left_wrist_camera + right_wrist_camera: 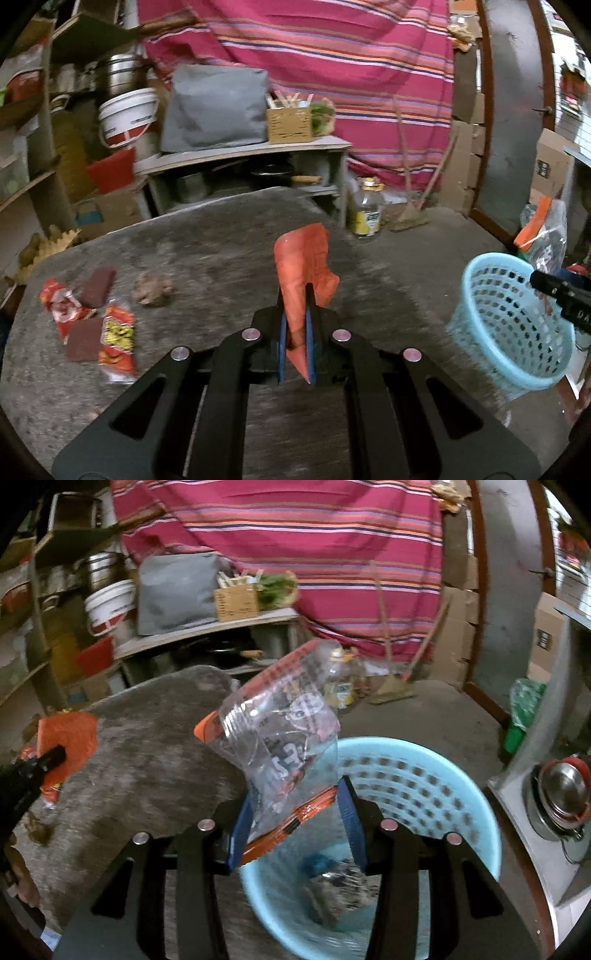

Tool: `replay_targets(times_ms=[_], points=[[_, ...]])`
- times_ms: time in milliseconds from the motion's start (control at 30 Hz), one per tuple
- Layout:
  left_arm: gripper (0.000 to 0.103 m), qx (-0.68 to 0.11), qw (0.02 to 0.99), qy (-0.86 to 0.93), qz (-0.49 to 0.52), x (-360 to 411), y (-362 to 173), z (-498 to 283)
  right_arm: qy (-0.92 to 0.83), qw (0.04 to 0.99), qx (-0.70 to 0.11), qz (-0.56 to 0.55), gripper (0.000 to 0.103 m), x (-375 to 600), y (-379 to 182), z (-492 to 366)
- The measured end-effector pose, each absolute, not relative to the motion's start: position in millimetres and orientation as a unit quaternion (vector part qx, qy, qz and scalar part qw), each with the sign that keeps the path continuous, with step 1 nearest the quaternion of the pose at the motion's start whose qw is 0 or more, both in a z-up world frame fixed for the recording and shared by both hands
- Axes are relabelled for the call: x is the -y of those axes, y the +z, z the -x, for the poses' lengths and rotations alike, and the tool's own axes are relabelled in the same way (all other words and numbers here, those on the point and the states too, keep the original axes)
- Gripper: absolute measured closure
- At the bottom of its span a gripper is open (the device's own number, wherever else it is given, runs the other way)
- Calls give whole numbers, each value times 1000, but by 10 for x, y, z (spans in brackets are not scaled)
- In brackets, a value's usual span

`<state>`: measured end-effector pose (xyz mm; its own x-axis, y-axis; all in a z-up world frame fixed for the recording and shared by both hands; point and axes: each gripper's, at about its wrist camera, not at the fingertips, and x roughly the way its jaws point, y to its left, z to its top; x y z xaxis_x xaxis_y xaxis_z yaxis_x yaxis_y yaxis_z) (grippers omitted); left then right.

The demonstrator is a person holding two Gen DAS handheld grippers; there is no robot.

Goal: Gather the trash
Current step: 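Carry the orange bag and clear zip bag over the light-blue basket with both tools, then open both tools to drop the orange bag and zip bag into the basket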

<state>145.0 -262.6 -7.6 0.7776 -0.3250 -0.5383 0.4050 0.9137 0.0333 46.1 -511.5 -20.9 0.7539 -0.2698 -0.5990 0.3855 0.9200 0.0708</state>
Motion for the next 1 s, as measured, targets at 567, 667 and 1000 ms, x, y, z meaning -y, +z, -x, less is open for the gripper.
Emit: replay_targets(times_ms=[567, 667, 1000], points=[[97, -256, 897, -343, -106, 4087, -123, -867, -253, 908, -296, -153, 58, 6078, -362, 40], [97, -250, 892, -357, -117, 4260, -131, -788, -256, 906, -297, -158, 58, 6128, -389, 44], [86, -261, 878, -380, -130, 4483, -170, -796, -257, 904, -299, -165, 58, 6148, -445, 86]])
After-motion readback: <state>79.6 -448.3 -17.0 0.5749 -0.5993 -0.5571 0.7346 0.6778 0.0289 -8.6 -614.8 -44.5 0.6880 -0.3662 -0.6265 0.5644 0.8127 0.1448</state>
